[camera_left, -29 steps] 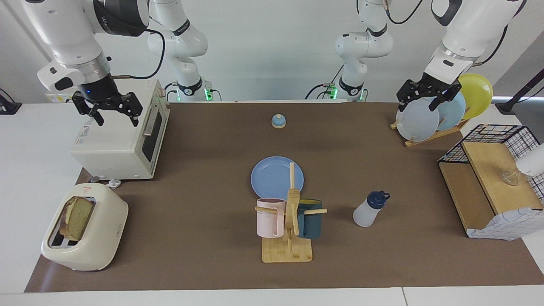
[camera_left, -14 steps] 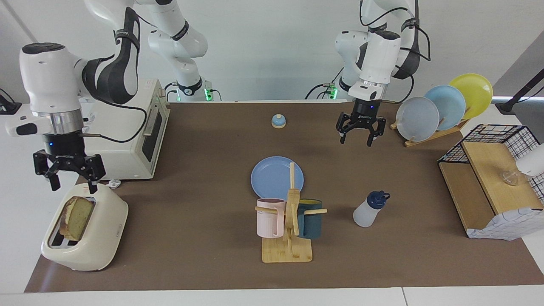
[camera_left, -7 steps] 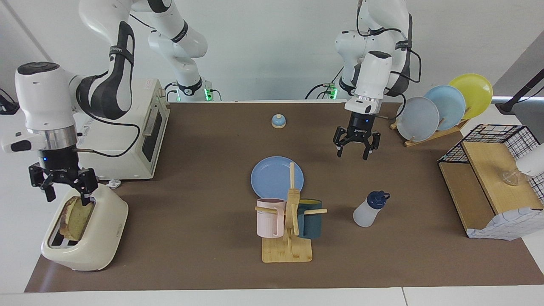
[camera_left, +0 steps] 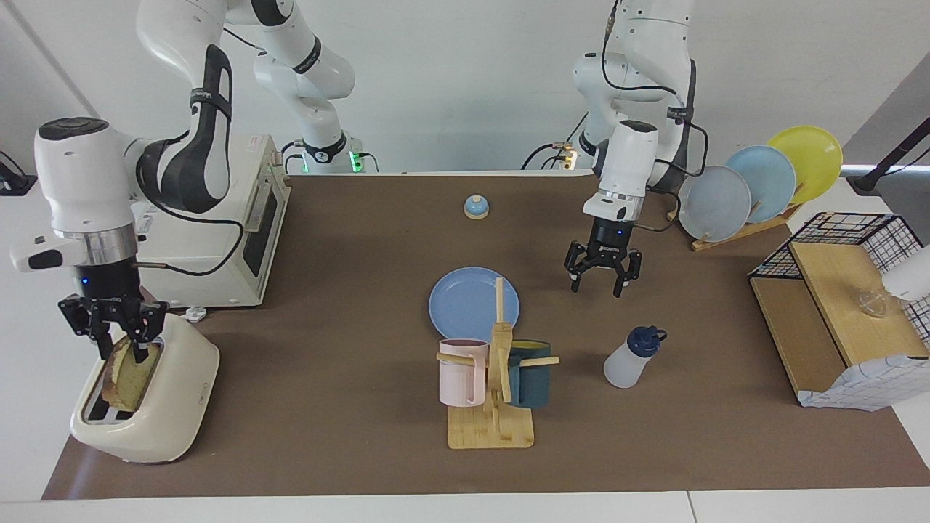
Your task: Put bread on plate and add seasoning
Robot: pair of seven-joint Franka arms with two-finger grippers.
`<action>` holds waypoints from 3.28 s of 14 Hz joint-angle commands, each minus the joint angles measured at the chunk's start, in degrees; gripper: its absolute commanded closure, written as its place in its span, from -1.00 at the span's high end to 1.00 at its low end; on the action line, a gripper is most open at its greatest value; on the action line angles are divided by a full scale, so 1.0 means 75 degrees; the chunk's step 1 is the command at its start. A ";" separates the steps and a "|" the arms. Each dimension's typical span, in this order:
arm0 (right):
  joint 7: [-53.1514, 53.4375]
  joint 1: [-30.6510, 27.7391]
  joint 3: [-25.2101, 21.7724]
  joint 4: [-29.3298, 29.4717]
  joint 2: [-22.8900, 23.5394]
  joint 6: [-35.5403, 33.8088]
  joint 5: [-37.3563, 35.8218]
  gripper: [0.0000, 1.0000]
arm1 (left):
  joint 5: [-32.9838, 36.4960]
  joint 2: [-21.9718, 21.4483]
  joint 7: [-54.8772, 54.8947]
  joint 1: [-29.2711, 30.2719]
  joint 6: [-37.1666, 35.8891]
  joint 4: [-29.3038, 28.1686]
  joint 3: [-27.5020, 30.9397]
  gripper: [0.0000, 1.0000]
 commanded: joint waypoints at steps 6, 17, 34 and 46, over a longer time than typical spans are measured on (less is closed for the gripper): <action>-0.0545 0.0044 0.0072 0.0387 -0.0010 -0.0448 -0.0125 -1.00 | 0.0194 0.1055 0.0055 -0.0295 0.0170 0.1070 0.0749 1.00; -0.0580 0.1168 0.0190 0.2884 -0.0326 -0.4524 -0.1310 -1.00 | 0.0021 0.2180 0.0008 -0.2663 0.0485 0.2043 0.3318 1.00; 0.5145 0.4929 0.0307 0.0554 -0.0538 -0.2608 0.0718 -1.00 | -0.0848 0.3376 -0.0003 -0.3167 0.1166 0.2923 0.3822 1.00; 0.5736 0.5985 0.0412 -0.1111 0.0328 0.0568 0.1397 -1.00 | -0.1047 0.3775 -0.0038 -0.3167 0.1646 0.3146 0.3798 1.00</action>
